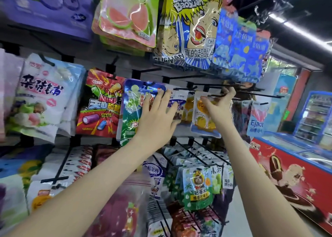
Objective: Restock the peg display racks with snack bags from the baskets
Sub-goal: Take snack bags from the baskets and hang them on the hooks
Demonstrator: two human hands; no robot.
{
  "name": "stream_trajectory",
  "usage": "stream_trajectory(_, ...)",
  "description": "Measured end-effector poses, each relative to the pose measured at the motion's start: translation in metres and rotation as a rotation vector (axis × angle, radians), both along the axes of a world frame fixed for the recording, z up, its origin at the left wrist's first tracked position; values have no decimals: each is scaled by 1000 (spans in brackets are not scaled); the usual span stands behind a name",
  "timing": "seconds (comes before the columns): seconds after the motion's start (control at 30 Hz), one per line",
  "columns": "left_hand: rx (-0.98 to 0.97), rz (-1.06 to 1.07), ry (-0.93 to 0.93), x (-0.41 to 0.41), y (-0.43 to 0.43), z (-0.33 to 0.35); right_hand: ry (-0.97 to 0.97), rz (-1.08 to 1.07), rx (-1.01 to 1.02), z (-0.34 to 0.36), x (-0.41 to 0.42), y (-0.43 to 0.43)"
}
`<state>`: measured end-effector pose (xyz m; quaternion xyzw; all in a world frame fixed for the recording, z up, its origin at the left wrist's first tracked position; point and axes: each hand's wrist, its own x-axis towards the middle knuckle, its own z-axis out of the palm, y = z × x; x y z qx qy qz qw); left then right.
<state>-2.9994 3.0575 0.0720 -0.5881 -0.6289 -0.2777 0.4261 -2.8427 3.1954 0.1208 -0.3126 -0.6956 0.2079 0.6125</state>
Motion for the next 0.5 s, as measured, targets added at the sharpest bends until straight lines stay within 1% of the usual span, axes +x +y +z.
stream_trajectory(0.07,45,-64,-13,-3,-3,-1,39,-141,52,-10,-8,4)
stream_trajectory(0.13,101,-110,-47,-7,-7,-3,58,-182,29,-21,-12,13)
stream_trajectory(0.2,157,-98,-56,-14,-10,-7,-65,-179,14,-33,-15,25)
stream_trajectory(0.27,168,-74,-35,-21,-10,-10,-231,-208,32,-41,-21,31)
stream_trajectory(0.33,171,-71,-11,-25,-10,-11,-340,-202,64,-46,-31,31)
stream_trajectory(0.43,175,-77,-3,-27,-11,-11,-447,-186,69,-48,-44,34)
stream_trajectory(0.5,174,-80,23,-28,-11,-12,-459,-183,60,-47,-48,35)
